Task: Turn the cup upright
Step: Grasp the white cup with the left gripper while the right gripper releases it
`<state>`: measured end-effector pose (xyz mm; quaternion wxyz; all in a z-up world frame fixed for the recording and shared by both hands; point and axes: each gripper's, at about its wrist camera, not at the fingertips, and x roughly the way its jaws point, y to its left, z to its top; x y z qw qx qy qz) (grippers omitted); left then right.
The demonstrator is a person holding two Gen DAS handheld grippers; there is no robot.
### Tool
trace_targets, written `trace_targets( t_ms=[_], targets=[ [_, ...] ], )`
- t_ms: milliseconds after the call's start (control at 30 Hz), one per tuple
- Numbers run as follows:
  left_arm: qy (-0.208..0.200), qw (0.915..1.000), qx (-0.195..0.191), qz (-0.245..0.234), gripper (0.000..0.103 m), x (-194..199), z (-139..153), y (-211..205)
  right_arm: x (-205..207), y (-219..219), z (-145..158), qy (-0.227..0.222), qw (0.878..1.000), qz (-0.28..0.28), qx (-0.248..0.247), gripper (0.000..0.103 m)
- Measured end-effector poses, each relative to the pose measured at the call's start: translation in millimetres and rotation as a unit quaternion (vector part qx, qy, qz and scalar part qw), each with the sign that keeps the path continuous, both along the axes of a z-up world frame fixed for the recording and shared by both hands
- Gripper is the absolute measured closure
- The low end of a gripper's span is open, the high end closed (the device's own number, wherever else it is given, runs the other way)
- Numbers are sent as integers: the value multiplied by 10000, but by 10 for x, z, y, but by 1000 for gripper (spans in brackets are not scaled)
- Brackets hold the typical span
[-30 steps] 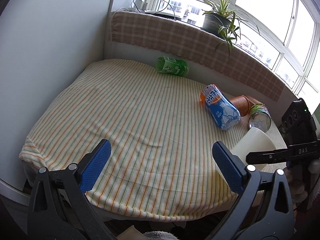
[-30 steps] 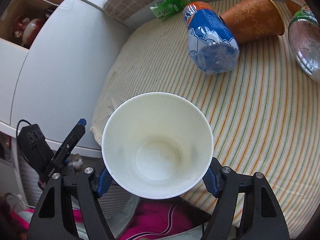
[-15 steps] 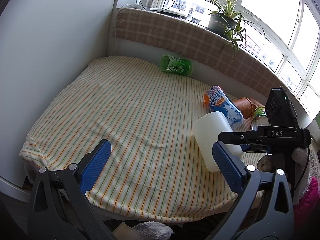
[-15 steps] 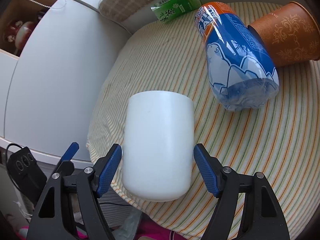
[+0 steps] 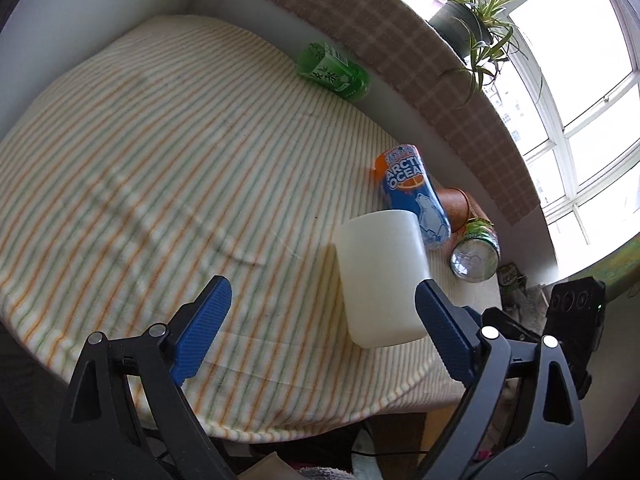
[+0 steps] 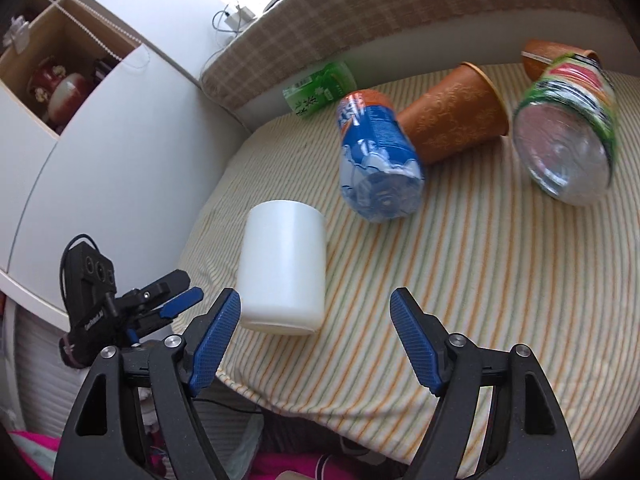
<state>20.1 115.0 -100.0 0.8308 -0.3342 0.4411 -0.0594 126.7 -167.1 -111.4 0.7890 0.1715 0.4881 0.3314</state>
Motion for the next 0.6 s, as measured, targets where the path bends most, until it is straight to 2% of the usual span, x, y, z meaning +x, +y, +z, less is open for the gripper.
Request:
trace_targets(
  t_ms=[167,233,333,600],
  targets=[
    [359,9947,-954,-94,13,269,-116,-89,-93,-438,-55,124,9981,-568,227,26],
    [475,9936,-1012,-127,24,371,-152,-151,-133,-566,-79,156,9969,-734,252,26],
    [552,9926,-1066,-170,24,466,-183,-219,-216,-741,-115,205,9959,-847,239,26],
    [726,9916,-1027,-302,24,676,-260,-359,-253,-858,-189,284,9947,-944,308,26]
  ],
)
